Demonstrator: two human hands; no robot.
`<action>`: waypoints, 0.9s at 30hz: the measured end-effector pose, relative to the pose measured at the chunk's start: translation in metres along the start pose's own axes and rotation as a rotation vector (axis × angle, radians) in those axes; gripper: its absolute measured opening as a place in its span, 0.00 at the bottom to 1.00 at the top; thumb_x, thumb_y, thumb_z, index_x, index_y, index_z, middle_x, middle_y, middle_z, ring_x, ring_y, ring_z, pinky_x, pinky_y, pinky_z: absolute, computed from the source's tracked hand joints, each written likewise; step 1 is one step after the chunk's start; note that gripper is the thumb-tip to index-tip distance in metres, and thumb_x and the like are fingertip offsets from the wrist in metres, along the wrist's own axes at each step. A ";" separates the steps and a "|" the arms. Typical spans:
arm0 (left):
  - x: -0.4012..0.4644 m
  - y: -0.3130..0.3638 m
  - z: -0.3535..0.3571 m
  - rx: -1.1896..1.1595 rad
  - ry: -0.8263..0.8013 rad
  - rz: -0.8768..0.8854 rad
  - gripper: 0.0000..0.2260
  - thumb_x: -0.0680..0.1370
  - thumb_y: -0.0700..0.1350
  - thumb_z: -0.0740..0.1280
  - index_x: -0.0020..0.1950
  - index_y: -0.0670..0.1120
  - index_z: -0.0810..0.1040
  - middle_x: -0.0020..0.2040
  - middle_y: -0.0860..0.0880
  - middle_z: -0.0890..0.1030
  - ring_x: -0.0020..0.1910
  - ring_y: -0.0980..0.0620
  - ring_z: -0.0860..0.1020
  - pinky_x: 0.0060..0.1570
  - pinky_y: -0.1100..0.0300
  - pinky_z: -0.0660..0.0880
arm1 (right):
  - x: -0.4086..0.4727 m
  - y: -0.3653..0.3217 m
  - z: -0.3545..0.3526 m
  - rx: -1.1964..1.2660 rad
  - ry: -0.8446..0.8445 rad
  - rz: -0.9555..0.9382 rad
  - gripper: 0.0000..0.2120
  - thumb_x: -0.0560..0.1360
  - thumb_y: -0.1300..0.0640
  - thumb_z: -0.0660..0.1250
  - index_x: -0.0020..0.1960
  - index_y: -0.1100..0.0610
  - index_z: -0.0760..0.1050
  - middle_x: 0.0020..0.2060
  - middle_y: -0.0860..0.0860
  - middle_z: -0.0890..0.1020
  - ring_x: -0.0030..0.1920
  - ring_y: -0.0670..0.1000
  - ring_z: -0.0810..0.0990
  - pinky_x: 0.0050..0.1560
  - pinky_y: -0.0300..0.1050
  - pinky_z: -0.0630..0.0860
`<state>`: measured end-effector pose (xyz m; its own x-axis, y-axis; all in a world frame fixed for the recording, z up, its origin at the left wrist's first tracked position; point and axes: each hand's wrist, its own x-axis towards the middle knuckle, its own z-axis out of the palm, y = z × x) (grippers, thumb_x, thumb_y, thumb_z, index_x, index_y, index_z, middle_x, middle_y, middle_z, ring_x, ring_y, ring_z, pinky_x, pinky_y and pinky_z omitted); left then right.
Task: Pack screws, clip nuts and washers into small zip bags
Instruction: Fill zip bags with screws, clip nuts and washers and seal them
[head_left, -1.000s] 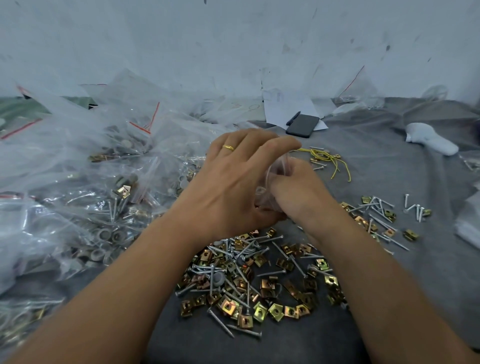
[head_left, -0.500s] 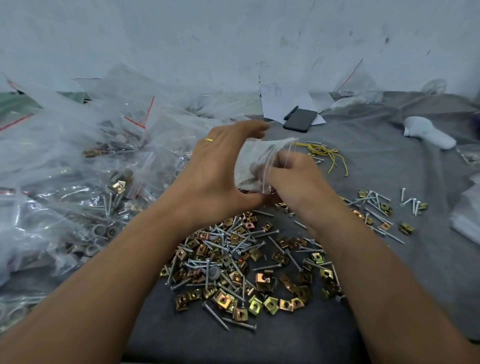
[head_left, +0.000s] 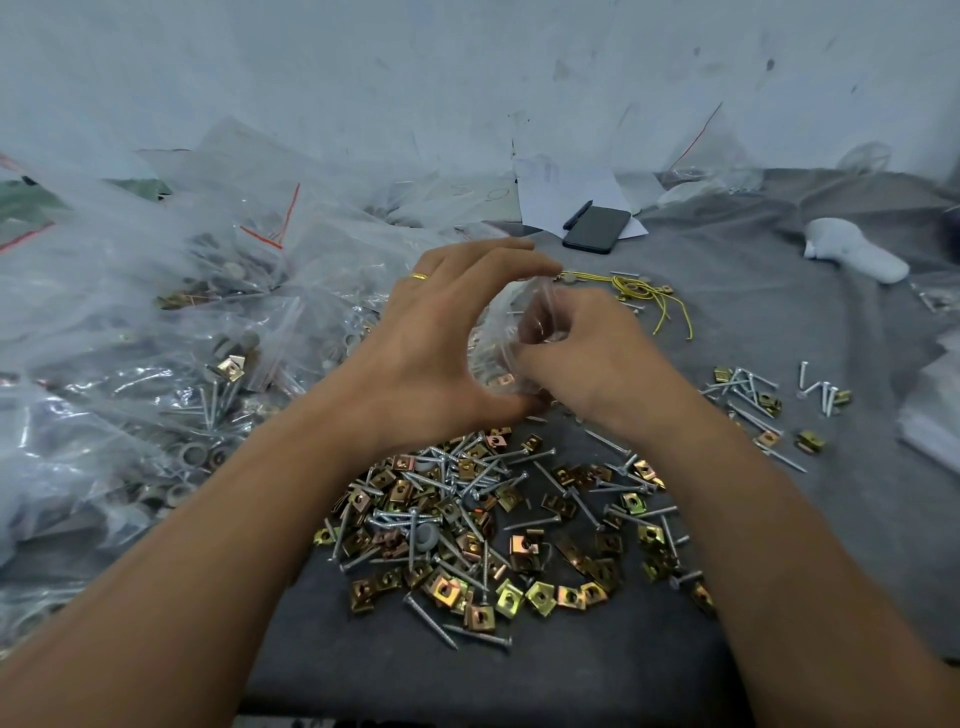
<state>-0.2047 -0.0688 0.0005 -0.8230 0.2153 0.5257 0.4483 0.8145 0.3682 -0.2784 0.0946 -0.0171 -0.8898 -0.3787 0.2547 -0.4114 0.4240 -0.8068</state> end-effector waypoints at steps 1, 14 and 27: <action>-0.001 -0.002 0.000 -0.012 0.003 -0.009 0.38 0.67 0.51 0.84 0.75 0.54 0.73 0.75 0.56 0.73 0.78 0.53 0.66 0.76 0.46 0.66 | 0.000 0.001 0.000 0.003 -0.002 -0.002 0.07 0.64 0.48 0.72 0.37 0.49 0.77 0.32 0.45 0.82 0.35 0.46 0.81 0.36 0.45 0.75; -0.001 -0.003 0.008 -0.052 0.035 -0.050 0.33 0.70 0.57 0.81 0.73 0.56 0.74 0.69 0.63 0.76 0.71 0.63 0.72 0.70 0.66 0.68 | 0.002 0.003 -0.002 0.235 0.201 0.096 0.08 0.69 0.50 0.72 0.39 0.53 0.76 0.29 0.51 0.84 0.28 0.54 0.86 0.38 0.63 0.85; 0.001 0.002 0.004 -0.102 0.102 -0.048 0.36 0.69 0.56 0.84 0.74 0.55 0.74 0.73 0.60 0.76 0.78 0.58 0.69 0.76 0.44 0.68 | -0.004 -0.008 -0.013 0.364 0.077 0.054 0.09 0.73 0.59 0.73 0.44 0.64 0.76 0.30 0.50 0.80 0.31 0.48 0.82 0.33 0.52 0.83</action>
<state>-0.2059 -0.0652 -0.0014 -0.8068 0.1177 0.5790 0.4470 0.7625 0.4678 -0.2743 0.1032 -0.0050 -0.9262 -0.2950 0.2349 -0.2788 0.1162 -0.9533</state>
